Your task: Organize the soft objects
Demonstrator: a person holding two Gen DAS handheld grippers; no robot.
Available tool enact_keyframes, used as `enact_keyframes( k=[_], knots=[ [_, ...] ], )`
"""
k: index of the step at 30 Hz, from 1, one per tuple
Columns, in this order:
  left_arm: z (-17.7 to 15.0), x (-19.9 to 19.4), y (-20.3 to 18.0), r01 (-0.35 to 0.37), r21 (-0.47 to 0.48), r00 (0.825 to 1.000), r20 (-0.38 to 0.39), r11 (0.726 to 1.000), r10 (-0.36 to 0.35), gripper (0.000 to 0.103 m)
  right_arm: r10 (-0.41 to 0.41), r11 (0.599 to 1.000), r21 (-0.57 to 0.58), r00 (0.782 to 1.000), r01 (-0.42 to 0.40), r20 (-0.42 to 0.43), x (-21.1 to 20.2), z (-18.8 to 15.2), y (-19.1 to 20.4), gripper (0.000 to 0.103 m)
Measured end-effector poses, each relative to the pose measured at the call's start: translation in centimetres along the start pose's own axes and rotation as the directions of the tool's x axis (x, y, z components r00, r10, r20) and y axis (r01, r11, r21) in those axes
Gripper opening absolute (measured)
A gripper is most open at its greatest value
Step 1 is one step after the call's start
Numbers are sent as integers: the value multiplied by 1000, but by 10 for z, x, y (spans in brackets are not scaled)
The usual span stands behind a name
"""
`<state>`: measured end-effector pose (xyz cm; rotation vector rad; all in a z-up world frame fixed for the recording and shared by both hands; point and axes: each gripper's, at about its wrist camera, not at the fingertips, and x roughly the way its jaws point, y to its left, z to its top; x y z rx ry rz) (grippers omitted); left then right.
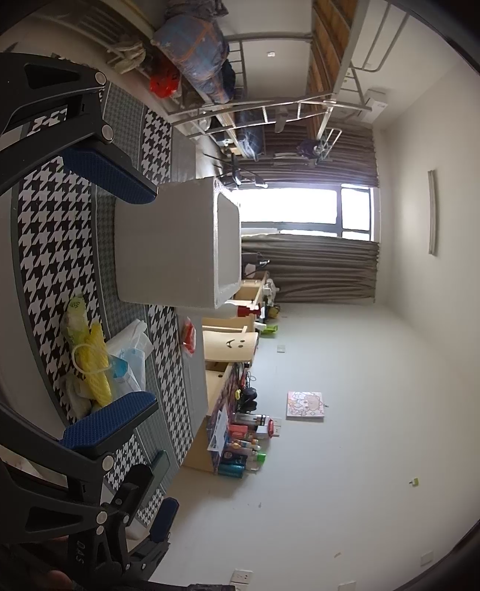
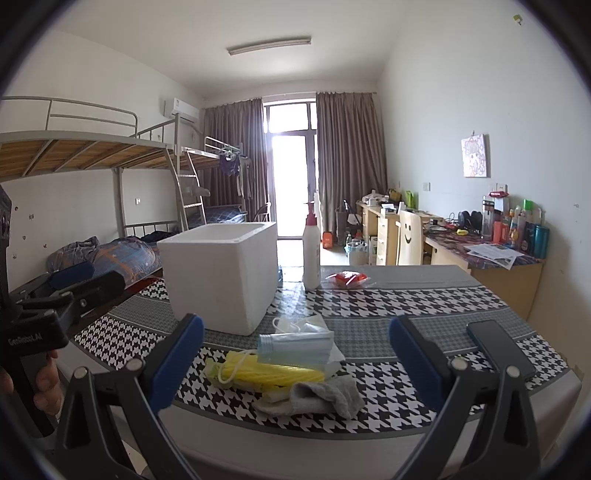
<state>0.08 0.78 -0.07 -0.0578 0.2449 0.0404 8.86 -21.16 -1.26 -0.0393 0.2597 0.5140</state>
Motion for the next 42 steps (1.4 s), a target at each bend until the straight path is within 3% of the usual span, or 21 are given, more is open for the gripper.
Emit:
enact_keyframes(
  k=[21, 42],
  knots=[
    [-4, 35, 6, 30, 3, 997, -70, 1000, -30, 102, 3, 1000, 6, 996, -3, -88, 37, 0, -4, 102],
    [-16, 88, 11, 60, -11, 980, -189, 998, -61, 102, 43, 998, 52, 978, -33, -204, 88, -7, -21, 101]
  ],
)
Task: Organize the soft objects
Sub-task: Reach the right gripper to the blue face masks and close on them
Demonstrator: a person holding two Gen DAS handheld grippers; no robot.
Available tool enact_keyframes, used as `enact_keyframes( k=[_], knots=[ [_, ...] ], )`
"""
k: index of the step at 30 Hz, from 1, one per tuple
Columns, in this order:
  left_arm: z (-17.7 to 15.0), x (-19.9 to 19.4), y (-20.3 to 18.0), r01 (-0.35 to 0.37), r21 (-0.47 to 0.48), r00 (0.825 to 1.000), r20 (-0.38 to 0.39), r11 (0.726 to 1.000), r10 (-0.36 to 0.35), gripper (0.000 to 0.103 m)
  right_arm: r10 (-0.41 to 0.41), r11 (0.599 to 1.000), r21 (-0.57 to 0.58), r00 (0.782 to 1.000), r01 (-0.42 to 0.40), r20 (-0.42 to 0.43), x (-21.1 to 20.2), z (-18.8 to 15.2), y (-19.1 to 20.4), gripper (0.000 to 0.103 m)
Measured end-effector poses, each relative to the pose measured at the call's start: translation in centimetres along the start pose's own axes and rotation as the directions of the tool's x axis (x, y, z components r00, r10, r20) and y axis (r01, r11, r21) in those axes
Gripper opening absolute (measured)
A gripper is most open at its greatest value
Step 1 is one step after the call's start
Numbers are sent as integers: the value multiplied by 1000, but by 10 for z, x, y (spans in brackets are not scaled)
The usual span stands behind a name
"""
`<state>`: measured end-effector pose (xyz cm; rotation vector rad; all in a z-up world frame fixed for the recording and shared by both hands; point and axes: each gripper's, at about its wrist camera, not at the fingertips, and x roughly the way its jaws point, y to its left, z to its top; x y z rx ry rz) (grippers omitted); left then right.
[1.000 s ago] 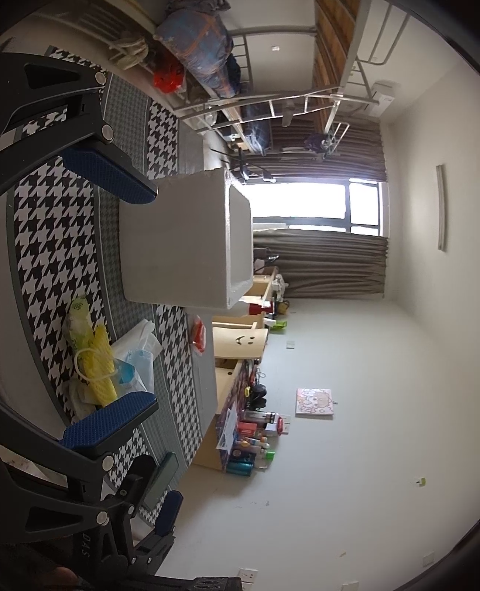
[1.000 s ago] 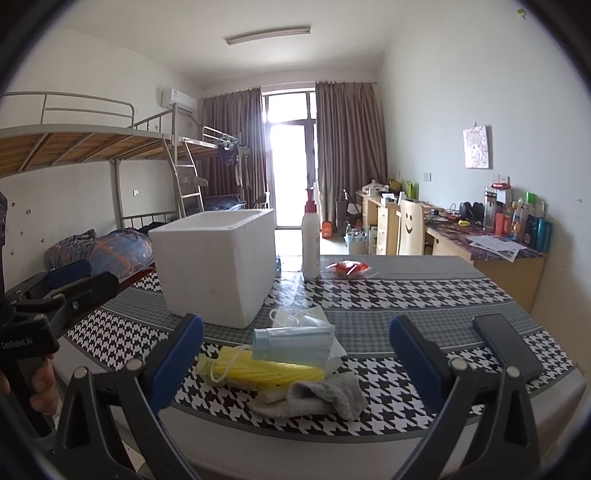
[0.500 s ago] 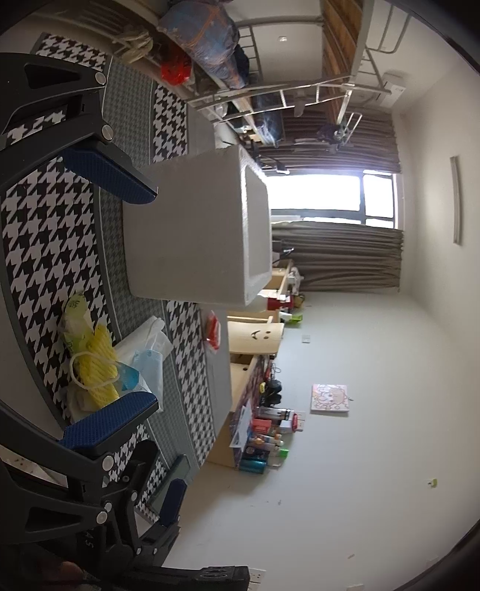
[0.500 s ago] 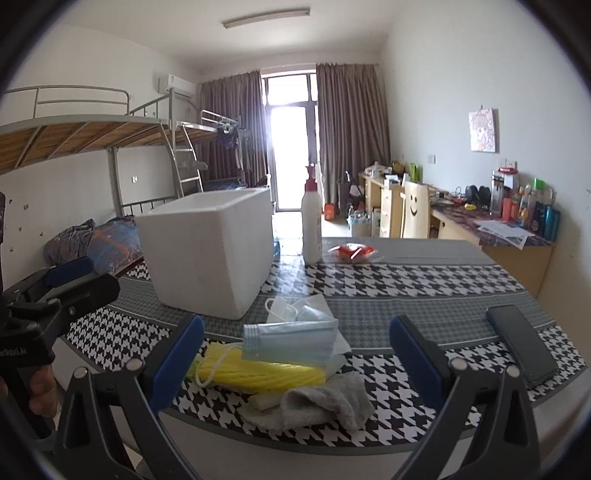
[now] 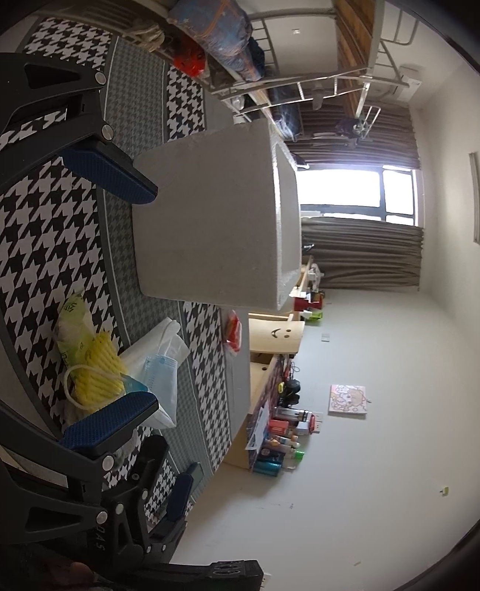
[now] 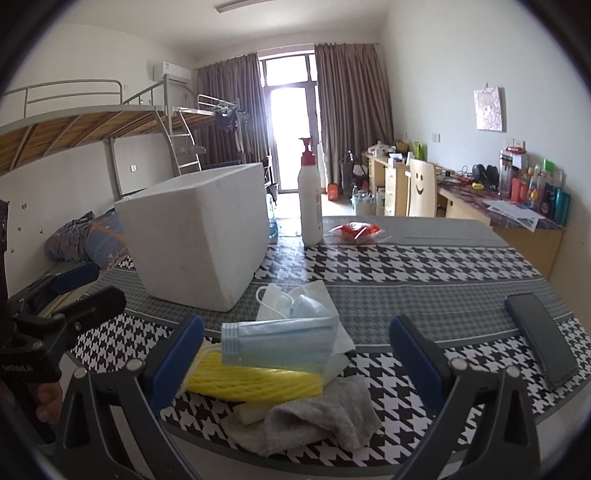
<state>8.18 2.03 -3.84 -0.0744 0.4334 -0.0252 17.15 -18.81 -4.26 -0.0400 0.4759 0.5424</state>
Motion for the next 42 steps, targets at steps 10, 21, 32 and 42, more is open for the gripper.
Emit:
enact_keyframes(
  k=[10, 21, 32, 42],
  knots=[
    [2, 16, -1, 15, 13, 999, -29, 1000, -15, 102, 41, 999, 38, 997, -39, -64, 19, 1, -8, 101],
    [0, 32, -6, 41, 23, 998, -55, 999, -40, 102, 85, 994, 75, 986, -74, -146, 45, 4, -17, 79],
    [-1, 42, -9, 66, 43, 996, -63, 997, -63, 102, 137, 984, 138, 969, -110, -204, 58, -7, -31, 50],
    [-3, 44, -22, 116, 83, 990, -86, 990, -109, 102, 166, 974, 179, 974, -138, -153, 43, -3, -39, 23]
  ],
)
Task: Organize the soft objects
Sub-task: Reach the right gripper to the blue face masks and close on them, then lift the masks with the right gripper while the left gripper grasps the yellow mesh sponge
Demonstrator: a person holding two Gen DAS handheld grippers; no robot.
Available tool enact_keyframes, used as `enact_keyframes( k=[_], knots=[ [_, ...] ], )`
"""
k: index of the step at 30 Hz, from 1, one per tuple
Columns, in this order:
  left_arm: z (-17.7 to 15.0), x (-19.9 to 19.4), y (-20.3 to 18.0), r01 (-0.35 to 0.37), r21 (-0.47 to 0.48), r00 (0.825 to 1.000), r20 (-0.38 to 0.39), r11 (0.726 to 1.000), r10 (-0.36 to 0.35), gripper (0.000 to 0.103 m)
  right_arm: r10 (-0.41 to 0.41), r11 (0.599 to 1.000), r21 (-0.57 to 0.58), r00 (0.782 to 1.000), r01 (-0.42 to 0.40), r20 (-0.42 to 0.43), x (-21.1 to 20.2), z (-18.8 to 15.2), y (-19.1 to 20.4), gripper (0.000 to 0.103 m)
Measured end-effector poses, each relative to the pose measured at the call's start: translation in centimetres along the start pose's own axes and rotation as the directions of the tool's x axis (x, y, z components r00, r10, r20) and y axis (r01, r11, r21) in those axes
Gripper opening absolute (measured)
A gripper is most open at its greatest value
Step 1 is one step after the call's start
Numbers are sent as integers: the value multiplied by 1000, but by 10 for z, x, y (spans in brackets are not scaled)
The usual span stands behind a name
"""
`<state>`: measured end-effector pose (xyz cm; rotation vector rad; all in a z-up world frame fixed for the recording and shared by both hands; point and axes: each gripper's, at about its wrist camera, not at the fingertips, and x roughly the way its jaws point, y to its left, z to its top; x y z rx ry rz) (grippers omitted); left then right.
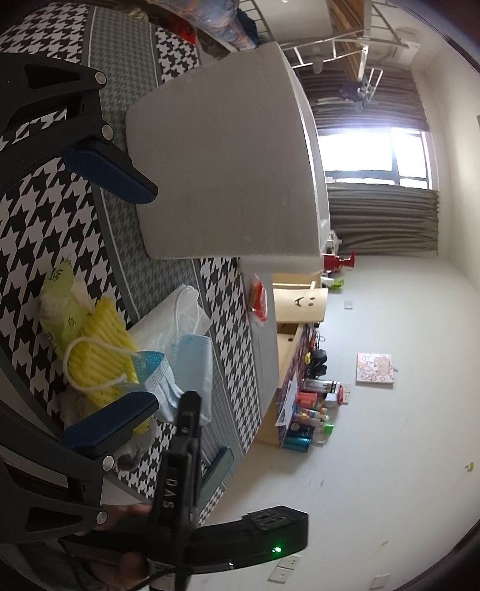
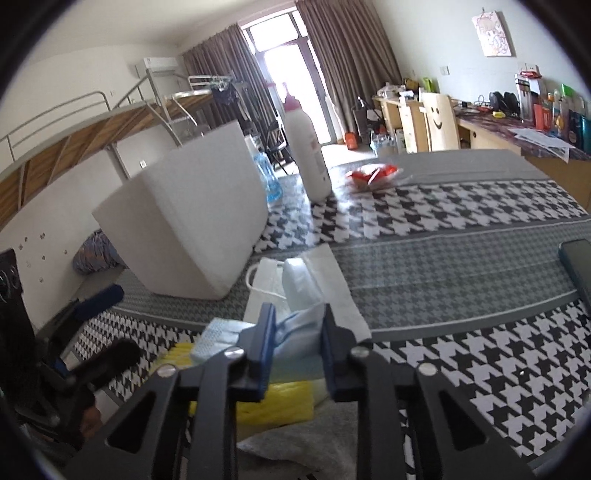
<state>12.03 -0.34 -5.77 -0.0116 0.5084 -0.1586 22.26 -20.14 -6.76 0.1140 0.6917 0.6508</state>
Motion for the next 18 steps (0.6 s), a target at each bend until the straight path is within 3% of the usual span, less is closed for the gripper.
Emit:
enact_keyframes(
  k=[18],
  knots=[
    [-9, -7, -5, 59, 31, 998, -20, 998, -58, 102, 12, 1000, 15, 995, -14, 99, -36, 19, 2, 15]
  ],
)
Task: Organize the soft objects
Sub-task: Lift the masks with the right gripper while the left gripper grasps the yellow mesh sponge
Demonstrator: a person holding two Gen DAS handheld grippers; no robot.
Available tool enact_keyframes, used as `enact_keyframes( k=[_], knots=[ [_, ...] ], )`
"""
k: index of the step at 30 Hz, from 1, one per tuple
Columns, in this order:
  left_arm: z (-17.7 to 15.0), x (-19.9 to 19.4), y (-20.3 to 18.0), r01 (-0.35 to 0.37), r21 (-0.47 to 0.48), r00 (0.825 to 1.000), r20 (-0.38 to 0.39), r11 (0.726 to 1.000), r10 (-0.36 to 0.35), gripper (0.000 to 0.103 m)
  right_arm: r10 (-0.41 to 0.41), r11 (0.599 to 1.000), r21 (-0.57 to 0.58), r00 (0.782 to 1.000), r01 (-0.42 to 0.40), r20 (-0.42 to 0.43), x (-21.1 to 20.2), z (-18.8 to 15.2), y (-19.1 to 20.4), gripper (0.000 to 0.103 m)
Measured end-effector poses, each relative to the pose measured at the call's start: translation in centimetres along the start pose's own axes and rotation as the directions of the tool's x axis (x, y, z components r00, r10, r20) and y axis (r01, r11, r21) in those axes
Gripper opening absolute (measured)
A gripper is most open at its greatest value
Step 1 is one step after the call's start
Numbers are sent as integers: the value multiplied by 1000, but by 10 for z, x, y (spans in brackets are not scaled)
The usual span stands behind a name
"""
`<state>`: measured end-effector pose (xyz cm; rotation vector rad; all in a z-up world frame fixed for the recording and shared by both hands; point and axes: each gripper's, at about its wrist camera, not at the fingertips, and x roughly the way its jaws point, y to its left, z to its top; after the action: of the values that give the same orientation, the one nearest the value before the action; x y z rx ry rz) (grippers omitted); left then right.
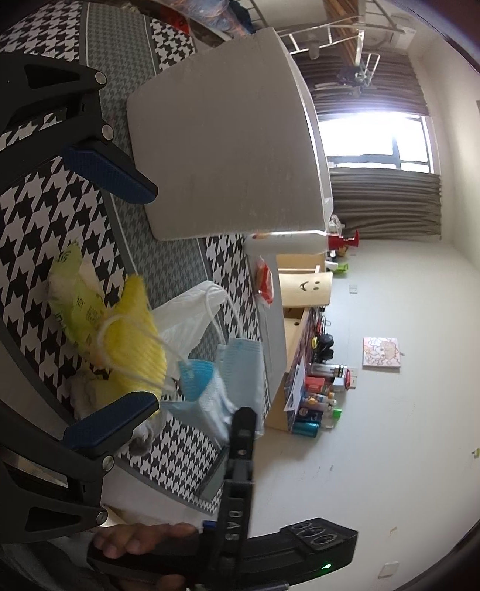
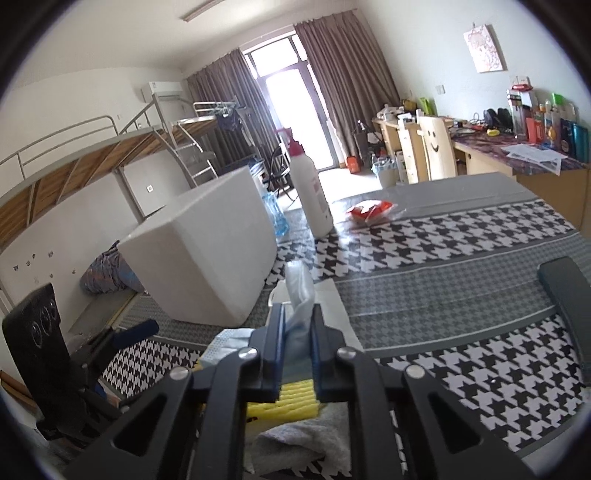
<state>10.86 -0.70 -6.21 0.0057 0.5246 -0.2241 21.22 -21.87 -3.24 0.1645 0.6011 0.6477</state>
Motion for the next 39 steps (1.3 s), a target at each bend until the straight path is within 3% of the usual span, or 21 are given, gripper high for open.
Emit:
enact_keyframes(
  k=[14, 27, 33, 39],
  knots=[
    [0, 1, -18, 32, 45, 999, -19, 998, -32, 102, 15, 1000, 6, 994, -16, 111, -37, 18, 4, 15],
    [2, 14, -28, 72, 16, 997, -14, 997, -72, 102, 19, 1000, 19, 986, -23, 167, -56, 20, -1, 15],
    [3, 17, -33, 108, 17, 994, -7, 994, -107, 83, 19, 999, 27, 987, -24, 161, -57, 17, -3, 15],
    [4, 22, -35, 161, 0, 987, -6, 987, -161, 52, 15, 999, 33, 987, -20, 163, -58, 17, -6, 15]
  ],
)
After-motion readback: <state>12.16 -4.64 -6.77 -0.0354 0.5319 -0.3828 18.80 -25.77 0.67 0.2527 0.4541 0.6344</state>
